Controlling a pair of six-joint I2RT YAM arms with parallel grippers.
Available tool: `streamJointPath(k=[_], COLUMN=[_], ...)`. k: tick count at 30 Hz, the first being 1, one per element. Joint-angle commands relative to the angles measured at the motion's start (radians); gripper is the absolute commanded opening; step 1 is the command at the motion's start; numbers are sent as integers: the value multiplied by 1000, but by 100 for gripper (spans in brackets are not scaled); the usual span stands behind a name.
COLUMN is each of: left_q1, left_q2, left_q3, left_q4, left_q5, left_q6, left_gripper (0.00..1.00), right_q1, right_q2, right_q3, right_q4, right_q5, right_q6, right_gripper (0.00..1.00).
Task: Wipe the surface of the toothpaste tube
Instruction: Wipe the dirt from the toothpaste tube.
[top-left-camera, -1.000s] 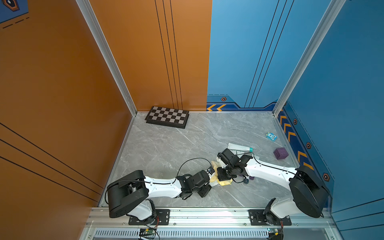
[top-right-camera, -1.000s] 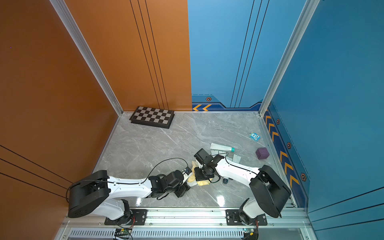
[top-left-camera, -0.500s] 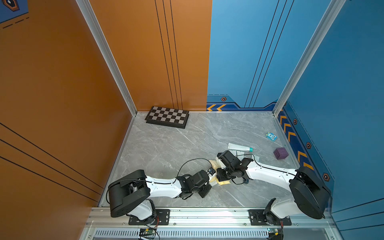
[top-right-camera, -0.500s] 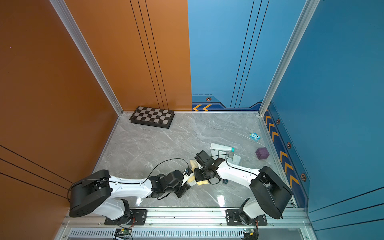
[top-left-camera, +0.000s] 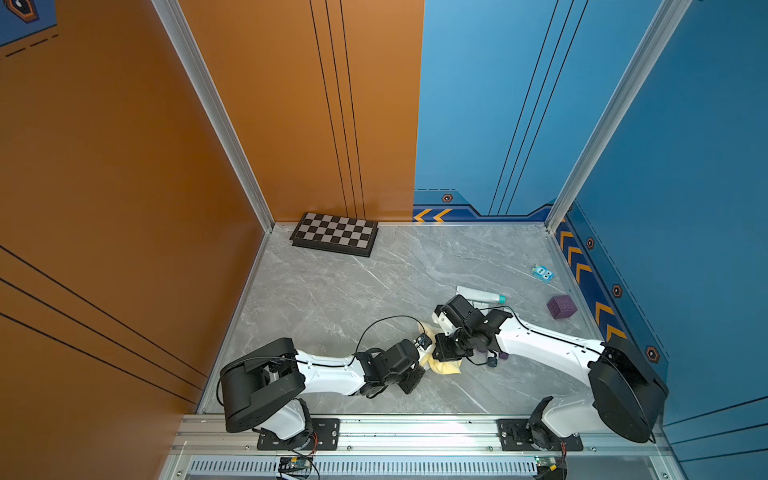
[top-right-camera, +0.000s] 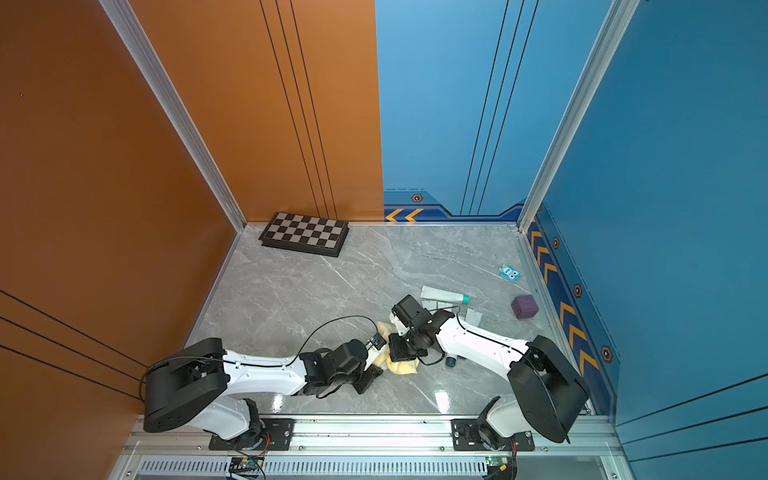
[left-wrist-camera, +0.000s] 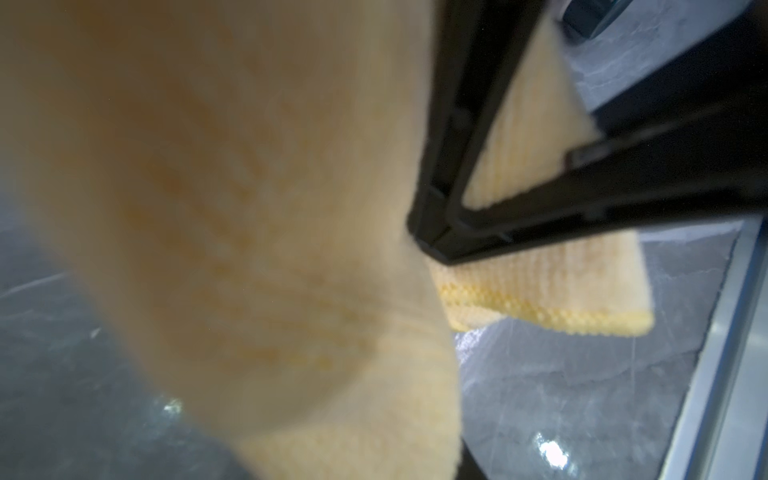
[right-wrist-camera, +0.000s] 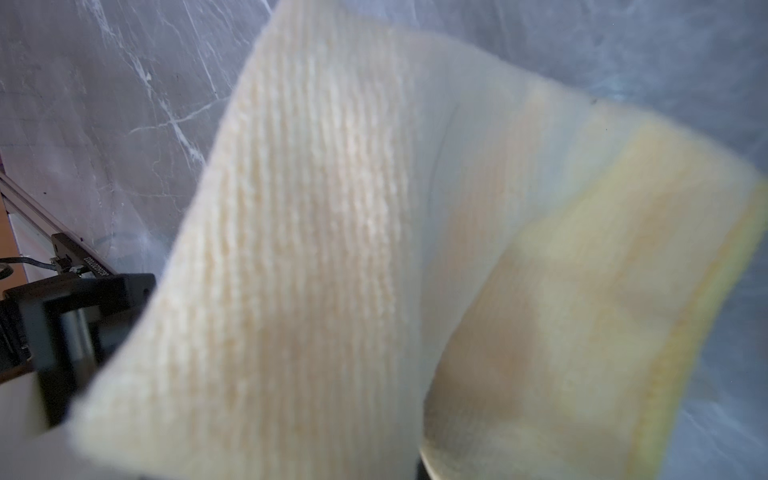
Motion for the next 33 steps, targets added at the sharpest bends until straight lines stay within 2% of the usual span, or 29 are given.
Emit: streamJointPath(k=[1,4,8,13,17,20,23,25,28,33], left_q1=[11,10,9,9,10,9,9,8,6,5], left_q2=[45,54,54,42,47,53,58,59,59,77], left_q3=[-38,-36,-36,-42,-40,-37,-35,-35,-35,-29], left_q4=[-97,-95,-95,-95,-95,-94,-94,-94,-88,-88], left_q5=[-20,-13,-12,-18,-18,-15,-14,-16,-15,-9], left_q6=[-11,-10,-8,-10,-9,-8,-3,-3,0,3], left_gripper=[22,22,20,19,19,19,19,19,19,19], right_q1=[7,15,-9,-130,-239,-274,-259,-222,-155,-81], right_q2=[62,123,149,59,0,-20,-31,-21,4,59], right_q3=[-3,-8,-26,-54,-82,-69,-36,2,45,59], right_q4=[75,110,56,-40,-62,-60,-16,-8,-1,36], right_q5=[-87,-97,2,190,246,179,-3,-70,-131,-154], right_q6=[37,41,7,-35,-67,-84,-70,-58,-42,-14], right_gripper=[0,0,0,0,0,0,0,0,0,0])
